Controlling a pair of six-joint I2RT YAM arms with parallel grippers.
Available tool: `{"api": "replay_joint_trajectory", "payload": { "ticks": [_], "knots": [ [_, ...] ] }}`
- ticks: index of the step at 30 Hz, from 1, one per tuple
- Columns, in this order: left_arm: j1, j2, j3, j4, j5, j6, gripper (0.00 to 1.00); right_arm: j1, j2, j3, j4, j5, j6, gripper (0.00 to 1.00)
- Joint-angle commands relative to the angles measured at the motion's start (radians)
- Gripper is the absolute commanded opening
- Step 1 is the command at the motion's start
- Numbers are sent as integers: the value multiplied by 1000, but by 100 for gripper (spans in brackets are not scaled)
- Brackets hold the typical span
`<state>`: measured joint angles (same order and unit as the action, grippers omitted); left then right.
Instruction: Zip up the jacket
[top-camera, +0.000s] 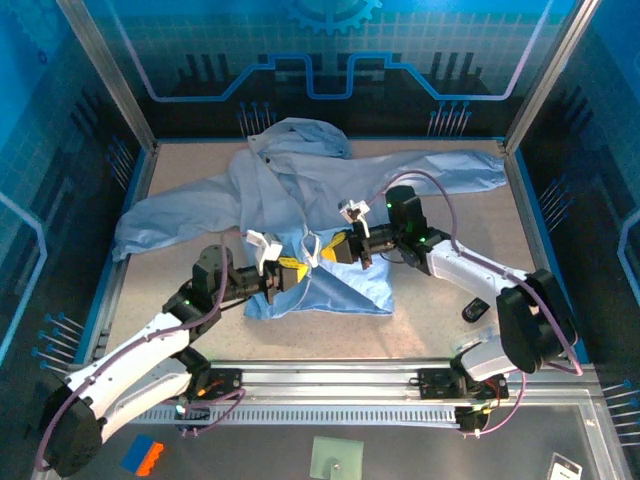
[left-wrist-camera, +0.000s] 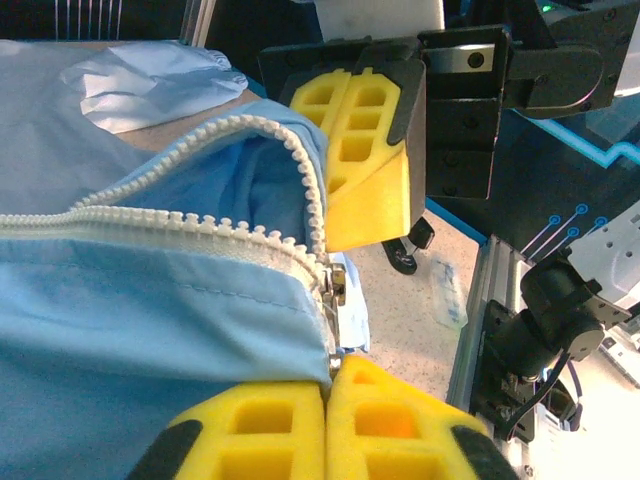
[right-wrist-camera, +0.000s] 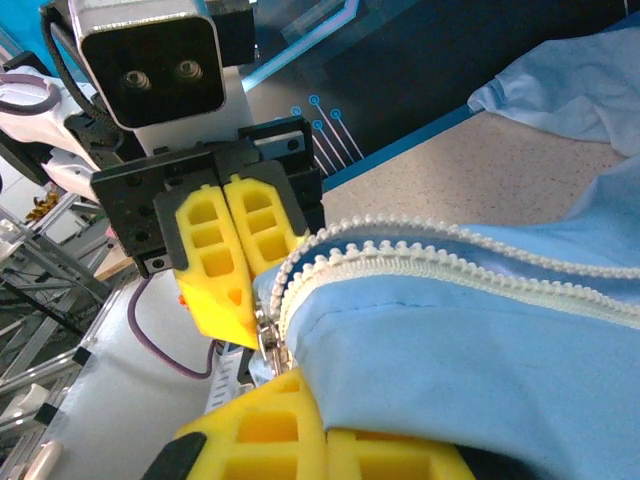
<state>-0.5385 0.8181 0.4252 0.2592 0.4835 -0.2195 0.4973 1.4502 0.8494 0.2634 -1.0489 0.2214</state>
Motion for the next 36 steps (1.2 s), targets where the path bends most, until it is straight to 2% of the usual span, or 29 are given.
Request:
{"api": "replay_joint_trajectory", "payload": {
  "ticks": [1,7,10,14,20,24,27,32,36],
  "knots": [
    [-1,-32,17,-73,-6,18,22,1,-28,-25,125,19,48,0],
    [-1,-92,-1,-65,-53,-22,48,3,-23,-36,170,23,74,0],
    [-1,-115,-22,-49,-131,-99,58,3,-20,-40,192,26,84,0],
    [0,-116,-35,-48,-204,-264,60,3,-18,-46,205,33,93,0],
    [0,-79,-19,-95,-238,-611,58,3,-17,-65,232,57,108,0],
    [-1,-50,-66,5,-221,-802,58,4,-13,-73,258,68,120,0],
    [-3,-47,-99,100,-214,-857,58,6,-9,-76,268,74,126,0],
    [-15,-55,-100,111,-217,-869,59,7,-10,-79,272,78,123,0],
    [-35,-37,-119,194,-230,-893,59,7,-8,-81,270,79,122,0]
  ]
}}
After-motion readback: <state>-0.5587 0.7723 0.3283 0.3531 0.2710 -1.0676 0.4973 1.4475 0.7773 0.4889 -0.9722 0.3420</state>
